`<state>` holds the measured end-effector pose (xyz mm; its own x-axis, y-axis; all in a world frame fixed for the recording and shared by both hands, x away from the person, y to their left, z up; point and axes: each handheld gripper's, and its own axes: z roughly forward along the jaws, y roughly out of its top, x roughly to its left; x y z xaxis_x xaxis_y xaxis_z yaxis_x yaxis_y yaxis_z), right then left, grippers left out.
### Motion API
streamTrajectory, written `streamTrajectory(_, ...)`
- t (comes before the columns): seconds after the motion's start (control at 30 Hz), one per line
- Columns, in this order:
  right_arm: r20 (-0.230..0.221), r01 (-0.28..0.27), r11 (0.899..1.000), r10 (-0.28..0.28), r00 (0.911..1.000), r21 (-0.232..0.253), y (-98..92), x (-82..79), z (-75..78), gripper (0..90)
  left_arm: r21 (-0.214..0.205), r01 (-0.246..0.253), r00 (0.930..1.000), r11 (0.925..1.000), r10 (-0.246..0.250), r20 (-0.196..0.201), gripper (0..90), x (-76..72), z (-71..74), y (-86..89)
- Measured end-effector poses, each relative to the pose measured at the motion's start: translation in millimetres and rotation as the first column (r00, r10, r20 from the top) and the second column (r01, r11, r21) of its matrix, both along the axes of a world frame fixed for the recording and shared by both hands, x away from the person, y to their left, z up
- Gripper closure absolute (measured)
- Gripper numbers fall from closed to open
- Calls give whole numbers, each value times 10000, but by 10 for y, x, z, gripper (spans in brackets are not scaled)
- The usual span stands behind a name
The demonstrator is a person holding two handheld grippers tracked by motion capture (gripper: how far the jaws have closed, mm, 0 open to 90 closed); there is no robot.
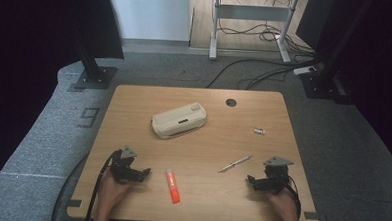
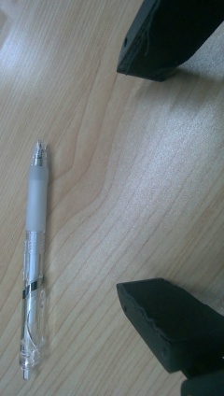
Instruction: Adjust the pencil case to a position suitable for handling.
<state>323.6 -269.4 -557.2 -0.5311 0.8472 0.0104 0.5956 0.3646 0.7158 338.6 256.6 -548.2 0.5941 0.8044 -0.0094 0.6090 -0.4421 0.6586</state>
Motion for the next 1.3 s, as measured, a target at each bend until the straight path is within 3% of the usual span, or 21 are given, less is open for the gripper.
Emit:
streamTrajectory(0.47, 3, -5, 10000, 5, 10000, 16, -1, 0, 0, 0, 20, -608, 9982, 9981, 608, -1, 0, 4, 1, -62)
streamTrajectory(0.97, 2, -3, 10000, 3, 10000, 18, -1, 1, 0, 0, 5, -607, 9982, 9982, 607, 6, 0, 5, 3, -58)
streamTrajectory(1.13, 3, -5, 10000, 5, 10000, 17, -1, 1, 0, 0, 76, -530, 9985, 9986, 531, -165, 0, 16, 30, -43)
streamTrajectory(1.3, 1, -4, 10000, 4, 10000, 18, -1, 1, 0, 0, -193, -363, 9993, 9992, 363, 4, 0, 27, 111, -36)
